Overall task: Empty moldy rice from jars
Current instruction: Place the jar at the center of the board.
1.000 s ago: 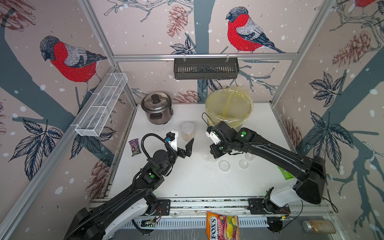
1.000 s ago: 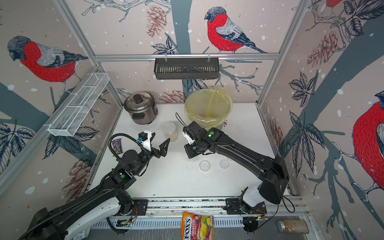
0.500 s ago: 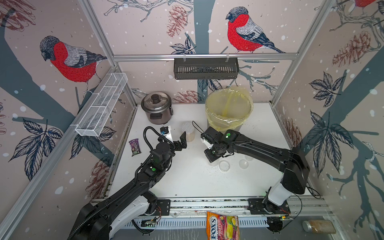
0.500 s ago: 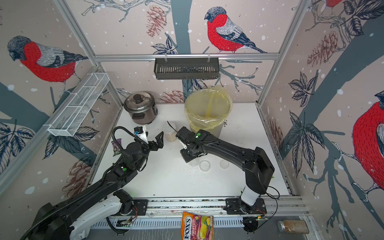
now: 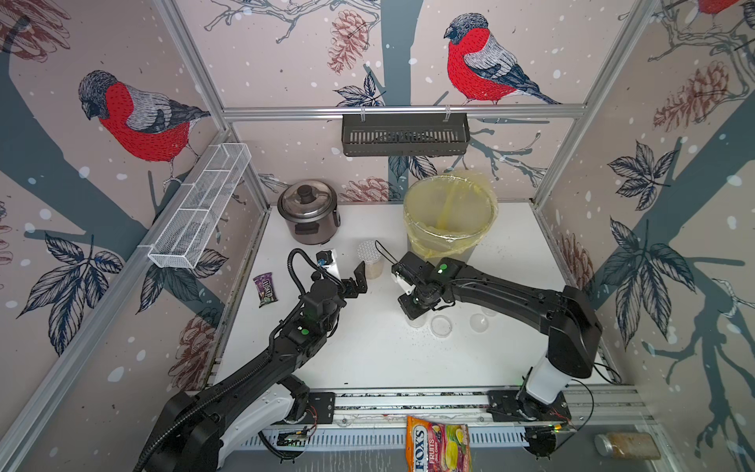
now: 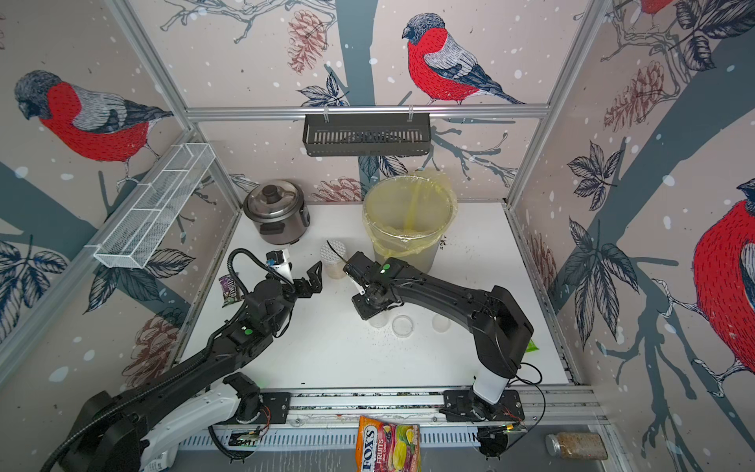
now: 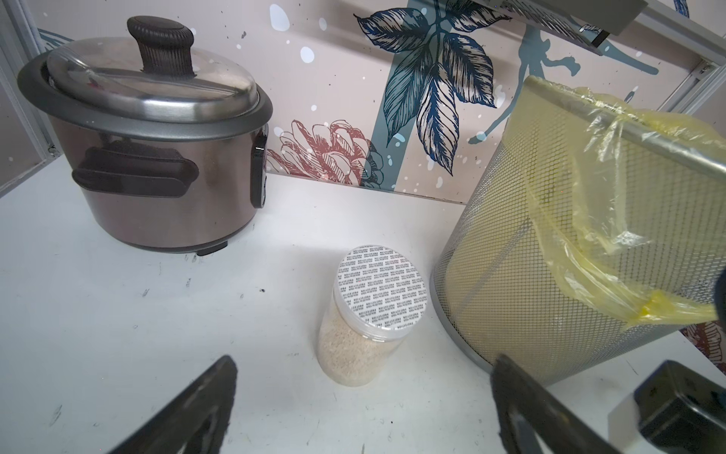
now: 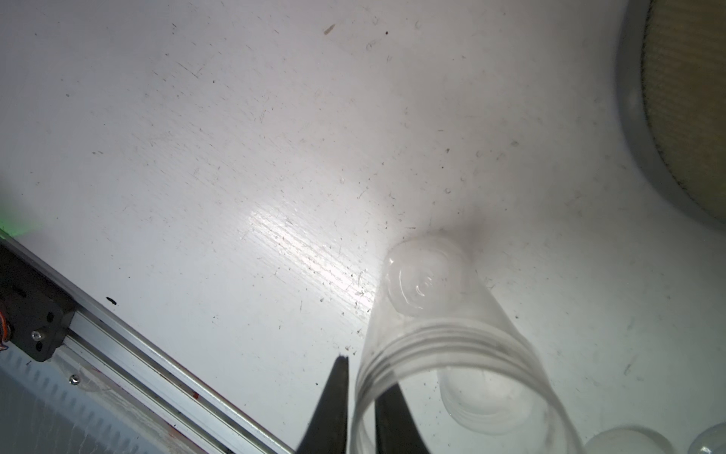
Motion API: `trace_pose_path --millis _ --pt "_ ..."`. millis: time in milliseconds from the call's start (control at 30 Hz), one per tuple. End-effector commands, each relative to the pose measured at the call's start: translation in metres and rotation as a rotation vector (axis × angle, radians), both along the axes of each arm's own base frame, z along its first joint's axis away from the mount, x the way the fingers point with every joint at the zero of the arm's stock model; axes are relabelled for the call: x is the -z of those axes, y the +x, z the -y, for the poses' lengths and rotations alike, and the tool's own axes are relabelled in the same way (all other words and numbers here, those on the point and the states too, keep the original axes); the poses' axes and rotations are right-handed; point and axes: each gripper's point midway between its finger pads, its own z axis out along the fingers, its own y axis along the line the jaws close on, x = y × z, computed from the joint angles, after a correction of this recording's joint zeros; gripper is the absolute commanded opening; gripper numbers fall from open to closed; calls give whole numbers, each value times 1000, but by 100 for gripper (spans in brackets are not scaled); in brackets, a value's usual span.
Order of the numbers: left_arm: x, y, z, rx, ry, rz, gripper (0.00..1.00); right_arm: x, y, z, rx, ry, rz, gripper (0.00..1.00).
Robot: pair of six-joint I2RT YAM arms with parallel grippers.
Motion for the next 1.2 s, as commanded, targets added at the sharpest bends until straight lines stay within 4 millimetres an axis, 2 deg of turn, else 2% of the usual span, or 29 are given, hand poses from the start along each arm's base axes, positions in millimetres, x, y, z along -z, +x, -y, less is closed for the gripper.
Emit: trace_pose_path --millis 0,233,300,867,1000,1067,1100,1167 --pt "-5 2 -2 -16 -25 18 99 0 -1 -1 -5 8 3 21" --pt "-6 2 -3 -21 -24 19 99 -6 1 -1 -1 10 11 40" --pt "-6 2 -3 -22 -24 18 99 -10 2 -2 0 13 19 42" --pt "-6 2 -4 -29 -21 4 99 -71 3 1 20 75 106 69" --pt "-9 3 -4 -37 -41 -6 99 -90 3 1 27 105 144 79" --pt "-10 4 -6 -58 -56 -26 99 -100 4 -1 37 129 168 97" --pt "-10 4 -8 -70 -61 -36 99 -105 6 -1 45 142 182 100" --pt "-11 4 -13 -103 -86 -49 99 -115 8 -3 49 169 208 100"
